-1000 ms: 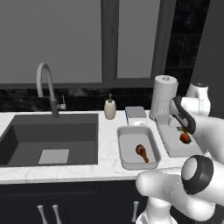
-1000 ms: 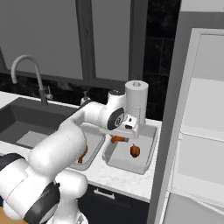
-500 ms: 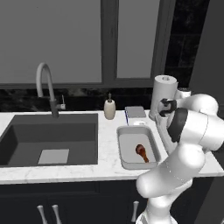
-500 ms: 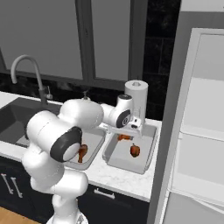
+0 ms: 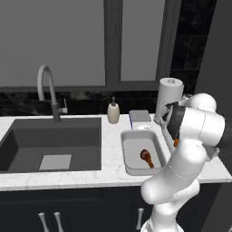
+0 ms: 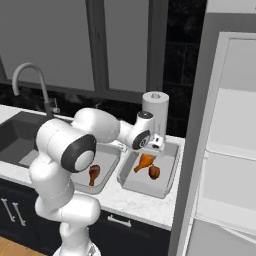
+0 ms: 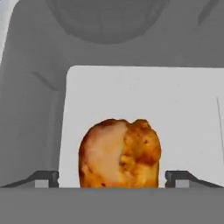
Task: Place one bell pepper and one chicken drumstick in each tupperware on the nearby counter, to pack two identical lunches.
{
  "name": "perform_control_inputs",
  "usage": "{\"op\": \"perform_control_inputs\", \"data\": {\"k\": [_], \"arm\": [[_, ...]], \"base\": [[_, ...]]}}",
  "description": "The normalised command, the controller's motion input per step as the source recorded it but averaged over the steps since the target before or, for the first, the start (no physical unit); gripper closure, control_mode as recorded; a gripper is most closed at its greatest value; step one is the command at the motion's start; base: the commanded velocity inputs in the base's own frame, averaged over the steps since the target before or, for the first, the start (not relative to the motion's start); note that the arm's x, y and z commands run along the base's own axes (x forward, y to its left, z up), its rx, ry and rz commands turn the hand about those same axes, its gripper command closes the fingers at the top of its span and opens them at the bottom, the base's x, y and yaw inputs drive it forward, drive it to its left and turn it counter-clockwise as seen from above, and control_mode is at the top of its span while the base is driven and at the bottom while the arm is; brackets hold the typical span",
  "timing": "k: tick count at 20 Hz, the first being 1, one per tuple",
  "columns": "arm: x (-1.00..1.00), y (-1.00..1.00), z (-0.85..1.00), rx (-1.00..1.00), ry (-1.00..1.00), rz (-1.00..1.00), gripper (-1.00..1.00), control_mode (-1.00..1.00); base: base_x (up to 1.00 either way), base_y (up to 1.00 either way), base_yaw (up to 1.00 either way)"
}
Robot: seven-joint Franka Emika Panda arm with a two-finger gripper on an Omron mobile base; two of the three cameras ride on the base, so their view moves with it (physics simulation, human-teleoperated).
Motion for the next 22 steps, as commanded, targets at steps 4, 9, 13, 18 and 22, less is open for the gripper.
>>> {"op": "perform_control_inputs", "data": {"k": [4, 9, 13, 18, 22], "arm": [[-0.87, 0.14, 0.97, 0.0, -0.1, 0.0, -1.0, -1.0], [-1.0, 0.15, 1.0, 0.0, -0.05, 0.0, -1.0, -1.0], [-1.0, 0.3, 1.0, -0.07, -0.02, 0.0, -1.0, -1.0], [-1.0, 0.73, 0.86, -0.22, -0.11, 0.01, -1.0, -1.0], [-1.0, 0.78, 0.36, -0.21, -0.23, 0.08, -1.0, -1.0]], "base": [[0.0, 0.0, 0.0], [0.0, 0.0, 0.0], [0.0, 0.0, 0.0], [0.0, 0.0, 0.0], [0.0, 0.0, 0.0]]}}
